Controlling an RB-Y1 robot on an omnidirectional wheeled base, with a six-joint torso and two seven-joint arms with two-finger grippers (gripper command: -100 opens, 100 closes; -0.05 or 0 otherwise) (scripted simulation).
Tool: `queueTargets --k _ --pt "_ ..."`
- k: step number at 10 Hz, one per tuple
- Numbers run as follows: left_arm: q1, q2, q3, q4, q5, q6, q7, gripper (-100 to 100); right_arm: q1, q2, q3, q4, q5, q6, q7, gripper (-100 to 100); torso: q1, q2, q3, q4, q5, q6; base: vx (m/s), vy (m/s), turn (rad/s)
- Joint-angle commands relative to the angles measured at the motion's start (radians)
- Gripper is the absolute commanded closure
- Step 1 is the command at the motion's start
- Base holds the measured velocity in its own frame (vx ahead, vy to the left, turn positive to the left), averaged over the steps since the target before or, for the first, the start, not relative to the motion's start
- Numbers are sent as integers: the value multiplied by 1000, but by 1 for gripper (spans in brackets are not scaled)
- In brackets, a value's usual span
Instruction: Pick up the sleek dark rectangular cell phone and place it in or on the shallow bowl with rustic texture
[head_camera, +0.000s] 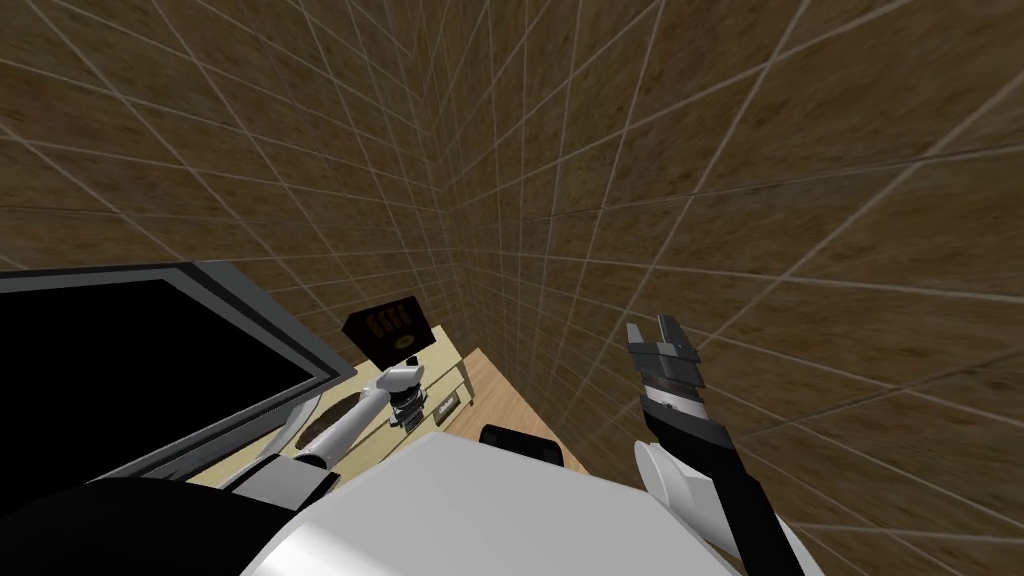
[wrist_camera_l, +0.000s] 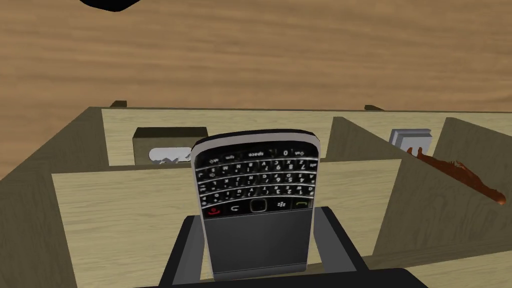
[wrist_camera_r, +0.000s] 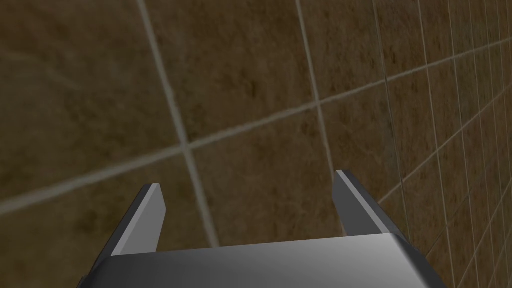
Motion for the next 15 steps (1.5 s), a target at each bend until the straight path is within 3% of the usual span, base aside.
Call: queueTargets --k 1,3,10,11,12,13,15 --pt "2 14 9 -20 26 33 -21 100 0 0 0 0 0 0 0 0 0 0 0 0 0 0 -78 69 41" --pt "-11 37 27 -34 57 65 -42 100 0 0 0 0 0 0 0 0 13 2 2 2 1 0 -86 195 39" --pt "-83 104 107 -39 168 160 -99 100 0 -1 -1 0 0 0 0 0 31 3 4 4 6 -1 -69 342 27" --pt "-89 107 113 -36 177 165 -102 100 0 -1 -1 0 0 0 0 0 30 3 4 4 7 -1 -74 273 -36" --pt "-89 97 99 -28 169 157 -106 100 0 0 0 0 0 0 0 0 35 1 3 6 5 -5 -44 70 -72" --pt "-90 92 96 -29 171 159 -106 -100 0 0 0 0 0 0 0 0 38 -2 2 6 3 -9 -7 1 -8" --pt "-90 92 96 -29 171 159 -106 -100 0 0 0 0 0 0 0 0 36 -4 1 5 3 -10 0 0 0"
